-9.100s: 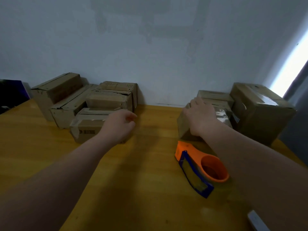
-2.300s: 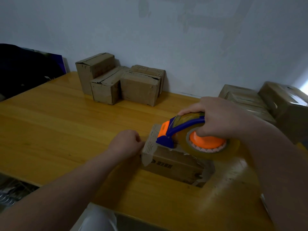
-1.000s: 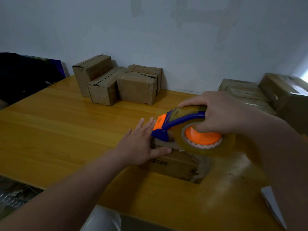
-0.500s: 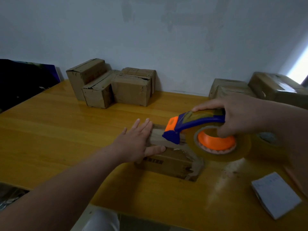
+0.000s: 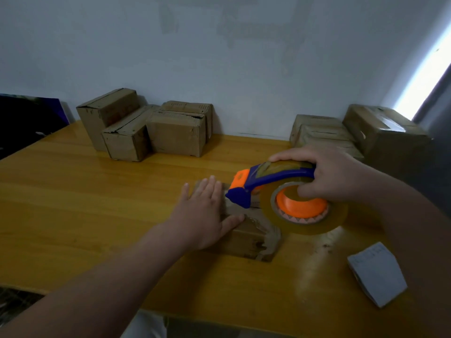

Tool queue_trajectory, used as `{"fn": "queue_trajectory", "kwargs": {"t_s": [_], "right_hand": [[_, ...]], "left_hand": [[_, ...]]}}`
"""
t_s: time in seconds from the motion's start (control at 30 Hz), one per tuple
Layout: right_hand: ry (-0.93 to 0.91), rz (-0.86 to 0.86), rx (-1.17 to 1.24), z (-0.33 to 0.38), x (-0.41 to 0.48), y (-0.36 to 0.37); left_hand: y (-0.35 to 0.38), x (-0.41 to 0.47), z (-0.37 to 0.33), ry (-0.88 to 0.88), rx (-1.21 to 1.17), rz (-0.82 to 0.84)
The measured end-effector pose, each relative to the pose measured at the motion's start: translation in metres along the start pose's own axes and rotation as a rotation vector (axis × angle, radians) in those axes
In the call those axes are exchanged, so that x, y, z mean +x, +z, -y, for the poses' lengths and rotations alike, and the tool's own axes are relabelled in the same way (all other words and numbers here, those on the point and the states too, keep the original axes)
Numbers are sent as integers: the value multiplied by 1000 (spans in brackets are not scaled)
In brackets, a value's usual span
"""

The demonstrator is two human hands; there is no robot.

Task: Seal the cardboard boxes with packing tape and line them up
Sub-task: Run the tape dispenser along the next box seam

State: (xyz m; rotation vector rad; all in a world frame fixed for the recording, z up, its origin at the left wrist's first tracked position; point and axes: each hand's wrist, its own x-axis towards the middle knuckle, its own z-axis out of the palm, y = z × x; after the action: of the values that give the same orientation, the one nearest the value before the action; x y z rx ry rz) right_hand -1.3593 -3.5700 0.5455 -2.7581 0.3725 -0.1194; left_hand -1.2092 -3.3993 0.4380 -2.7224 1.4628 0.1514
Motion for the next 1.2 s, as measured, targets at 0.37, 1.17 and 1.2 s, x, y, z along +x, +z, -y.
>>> {"fn": "queue_trajectory", "kwargs": {"t_s": [0.37,1.17,1.2], "right_hand": [[77,-63,-3,22,18,8],[77,122,132,-12,6,30],[72,119,143,-14,3,34]], "left_hand": [[14,6,14,107,-71,-73],[-4,7,76,141,3,35],[-4,7,75,136,1,35]]}}
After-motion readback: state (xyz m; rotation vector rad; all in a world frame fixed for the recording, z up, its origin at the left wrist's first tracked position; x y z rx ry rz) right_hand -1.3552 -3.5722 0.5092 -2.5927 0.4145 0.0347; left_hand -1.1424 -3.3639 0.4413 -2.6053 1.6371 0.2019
